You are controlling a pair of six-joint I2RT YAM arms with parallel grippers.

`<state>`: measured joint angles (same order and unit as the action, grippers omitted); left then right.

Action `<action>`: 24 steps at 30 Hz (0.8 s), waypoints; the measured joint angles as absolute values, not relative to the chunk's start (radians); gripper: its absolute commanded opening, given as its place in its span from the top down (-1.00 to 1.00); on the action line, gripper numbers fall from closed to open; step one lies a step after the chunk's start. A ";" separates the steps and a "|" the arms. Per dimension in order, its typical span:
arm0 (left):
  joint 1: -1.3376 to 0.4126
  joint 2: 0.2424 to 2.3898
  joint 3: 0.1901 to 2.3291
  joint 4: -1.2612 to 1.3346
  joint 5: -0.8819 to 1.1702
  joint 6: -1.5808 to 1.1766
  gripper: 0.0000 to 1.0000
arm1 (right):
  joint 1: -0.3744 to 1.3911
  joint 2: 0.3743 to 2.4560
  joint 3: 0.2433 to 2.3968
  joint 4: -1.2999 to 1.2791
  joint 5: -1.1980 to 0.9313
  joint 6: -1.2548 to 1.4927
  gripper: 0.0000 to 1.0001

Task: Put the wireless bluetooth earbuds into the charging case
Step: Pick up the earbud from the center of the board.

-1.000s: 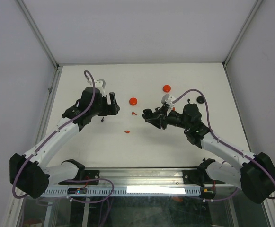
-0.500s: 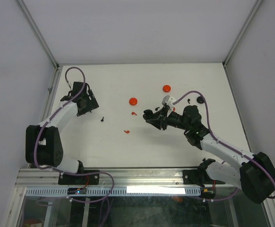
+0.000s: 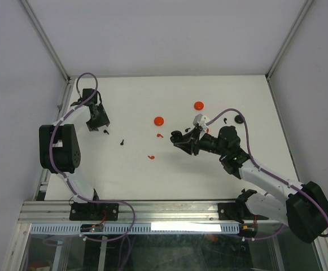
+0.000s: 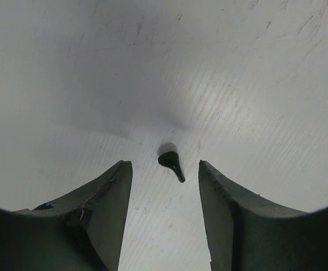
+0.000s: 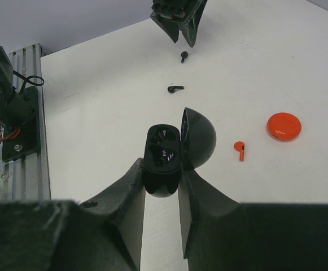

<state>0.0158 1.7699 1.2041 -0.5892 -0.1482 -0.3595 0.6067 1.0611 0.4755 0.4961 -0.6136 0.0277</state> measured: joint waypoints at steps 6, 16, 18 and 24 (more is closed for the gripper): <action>0.017 1.838 1.250 -0.615 -0.115 -0.331 0.06 | 0.607 1.061 0.476 0.496 -0.614 0.027 1.00; 0.021 1.890 1.266 -0.644 -0.077 -0.300 0.14 | 0.609 1.061 0.476 0.496 -0.616 0.027 1.00; 0.022 1.893 1.271 -0.648 -0.073 -0.297 0.16 | 0.609 1.061 0.476 0.496 -0.617 0.027 1.00; 0.028 1.901 1.280 -0.658 -0.065 -0.291 0.25 | 0.609 1.061 0.476 0.496 -0.618 0.027 1.00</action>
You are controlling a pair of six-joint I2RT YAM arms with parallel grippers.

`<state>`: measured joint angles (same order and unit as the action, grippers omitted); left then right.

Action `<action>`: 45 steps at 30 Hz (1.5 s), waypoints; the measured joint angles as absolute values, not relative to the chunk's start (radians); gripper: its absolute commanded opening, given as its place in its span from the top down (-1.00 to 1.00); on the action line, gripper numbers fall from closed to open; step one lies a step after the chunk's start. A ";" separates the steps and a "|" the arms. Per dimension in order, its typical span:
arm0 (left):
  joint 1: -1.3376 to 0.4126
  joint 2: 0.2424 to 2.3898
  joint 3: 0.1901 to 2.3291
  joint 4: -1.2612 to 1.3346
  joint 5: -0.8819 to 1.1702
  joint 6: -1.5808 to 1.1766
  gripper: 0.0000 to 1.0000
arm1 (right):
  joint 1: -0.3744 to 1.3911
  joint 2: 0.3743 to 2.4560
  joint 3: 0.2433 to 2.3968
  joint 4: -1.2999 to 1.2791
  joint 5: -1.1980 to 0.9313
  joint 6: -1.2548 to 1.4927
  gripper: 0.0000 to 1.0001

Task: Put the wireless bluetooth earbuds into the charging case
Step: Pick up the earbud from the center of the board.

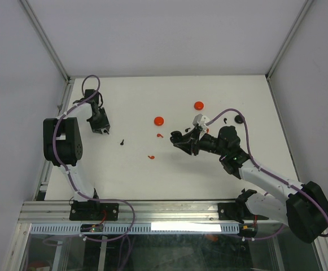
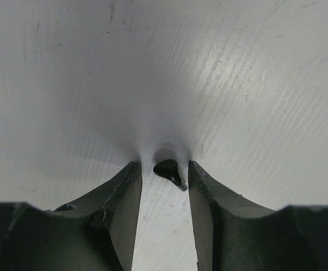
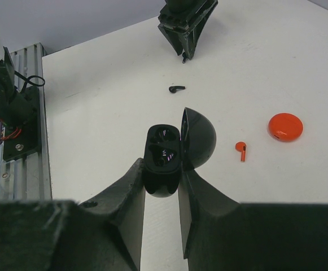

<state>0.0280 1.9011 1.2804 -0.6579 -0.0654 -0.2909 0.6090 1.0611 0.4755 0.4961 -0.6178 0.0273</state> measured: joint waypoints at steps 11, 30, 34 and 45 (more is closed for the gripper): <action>0.035 1.927 1.316 -0.674 -0.037 -0.276 0.36 | 0.616 1.061 0.476 0.493 -0.625 0.022 1.00; -0.029 1.945 1.337 -0.686 -0.130 -0.271 0.42 | 0.637 1.045 0.476 0.448 -0.625 -0.003 1.00; -0.038 1.947 1.340 -0.690 -0.134 -0.271 0.53 | 0.641 1.044 0.476 0.447 -0.625 -0.004 1.00; -0.062 1.946 1.343 -0.694 -0.139 -0.274 0.69 | 0.654 1.044 0.477 0.447 -0.625 -0.011 1.00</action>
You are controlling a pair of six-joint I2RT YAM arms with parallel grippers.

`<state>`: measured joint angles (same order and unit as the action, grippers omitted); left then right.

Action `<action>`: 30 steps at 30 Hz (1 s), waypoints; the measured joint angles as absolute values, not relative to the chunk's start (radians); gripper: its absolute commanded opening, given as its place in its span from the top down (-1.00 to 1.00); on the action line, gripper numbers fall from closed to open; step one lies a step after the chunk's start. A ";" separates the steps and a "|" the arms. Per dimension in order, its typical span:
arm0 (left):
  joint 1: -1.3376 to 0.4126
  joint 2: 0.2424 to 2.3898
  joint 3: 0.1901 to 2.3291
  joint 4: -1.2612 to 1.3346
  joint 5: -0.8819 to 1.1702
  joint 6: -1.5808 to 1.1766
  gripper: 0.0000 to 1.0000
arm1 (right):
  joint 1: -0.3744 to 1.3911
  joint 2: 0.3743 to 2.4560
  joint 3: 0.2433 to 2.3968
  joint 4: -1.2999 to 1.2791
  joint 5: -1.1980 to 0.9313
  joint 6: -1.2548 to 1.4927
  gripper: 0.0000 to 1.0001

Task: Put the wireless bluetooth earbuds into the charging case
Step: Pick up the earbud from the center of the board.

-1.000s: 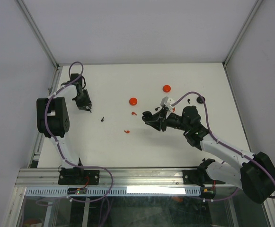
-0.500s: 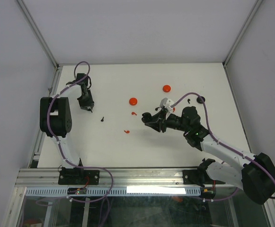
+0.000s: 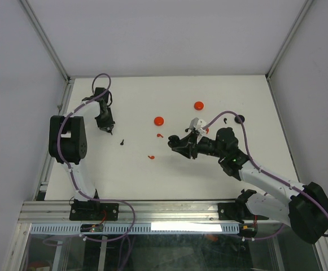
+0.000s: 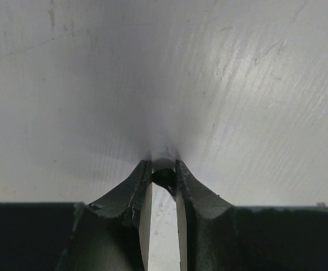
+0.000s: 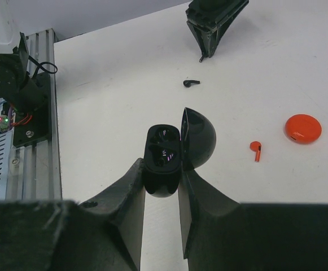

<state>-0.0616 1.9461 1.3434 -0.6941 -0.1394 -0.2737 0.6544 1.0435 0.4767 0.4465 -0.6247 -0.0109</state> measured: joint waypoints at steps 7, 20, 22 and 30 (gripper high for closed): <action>-0.117 1.901 1.298 -0.705 -0.137 -0.301 0.74 | 0.677 1.048 0.484 0.453 -0.604 -0.027 1.00; -0.284 1.588 1.212 -0.641 -0.192 -0.394 0.79 | 0.723 1.123 0.494 0.568 -0.500 -0.070 1.00; -0.324 1.531 1.196 -0.620 -0.216 -0.410 0.80 | 0.729 1.134 0.494 0.606 -0.478 -0.074 1.00; -0.489 1.353 1.127 -0.519 -0.294 -0.443 0.85 | 0.744 1.185 0.494 0.756 -0.396 -0.081 1.00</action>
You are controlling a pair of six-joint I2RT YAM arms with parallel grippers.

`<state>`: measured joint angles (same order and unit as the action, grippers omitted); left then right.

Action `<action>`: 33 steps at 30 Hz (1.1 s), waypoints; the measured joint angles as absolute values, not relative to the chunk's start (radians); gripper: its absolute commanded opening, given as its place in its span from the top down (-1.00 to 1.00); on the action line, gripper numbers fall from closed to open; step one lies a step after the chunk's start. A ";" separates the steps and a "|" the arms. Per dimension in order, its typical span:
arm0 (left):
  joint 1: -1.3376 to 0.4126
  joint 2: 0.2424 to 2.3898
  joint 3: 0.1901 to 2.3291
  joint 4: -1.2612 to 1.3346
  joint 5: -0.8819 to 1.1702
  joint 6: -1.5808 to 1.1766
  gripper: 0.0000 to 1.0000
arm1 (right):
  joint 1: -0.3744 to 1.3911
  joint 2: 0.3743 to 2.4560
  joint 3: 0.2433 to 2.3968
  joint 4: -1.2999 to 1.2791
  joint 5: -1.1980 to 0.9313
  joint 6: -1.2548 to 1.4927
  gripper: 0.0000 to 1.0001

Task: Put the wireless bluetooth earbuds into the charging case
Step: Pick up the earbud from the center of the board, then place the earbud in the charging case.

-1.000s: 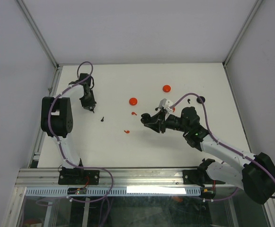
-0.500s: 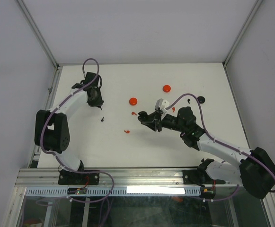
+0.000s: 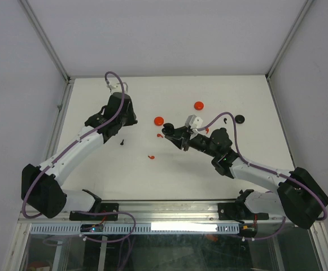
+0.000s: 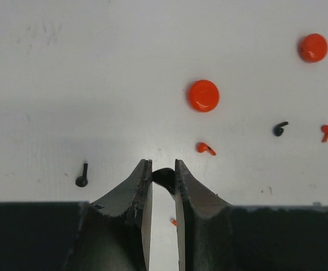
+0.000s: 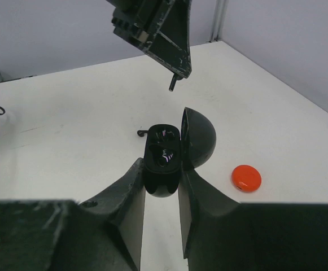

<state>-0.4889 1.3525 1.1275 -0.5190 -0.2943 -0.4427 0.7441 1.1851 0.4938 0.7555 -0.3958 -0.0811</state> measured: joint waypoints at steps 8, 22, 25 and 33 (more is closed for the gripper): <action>-0.667 1.235 1.096 -0.416 -0.402 -0.458 0.85 | 0.757 1.230 0.493 0.860 -0.320 -0.083 1.00; -0.905 1.123 1.023 -0.215 -0.552 -0.410 0.82 | 0.764 1.313 0.493 0.976 -0.265 -0.086 1.00; -0.939 1.123 1.011 -0.169 -0.558 -0.383 0.82 | 0.764 1.315 0.493 0.987 -0.265 -0.085 1.00; -0.997 1.145 0.995 -0.077 -0.601 -0.340 0.82 | 0.764 1.315 0.493 0.995 -0.265 -0.085 1.00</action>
<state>-0.9974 1.1454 0.9951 -0.0769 -0.6014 -0.3397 0.7635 1.3151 0.4927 0.9947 -0.2649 -0.0849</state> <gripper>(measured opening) 0.180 0.280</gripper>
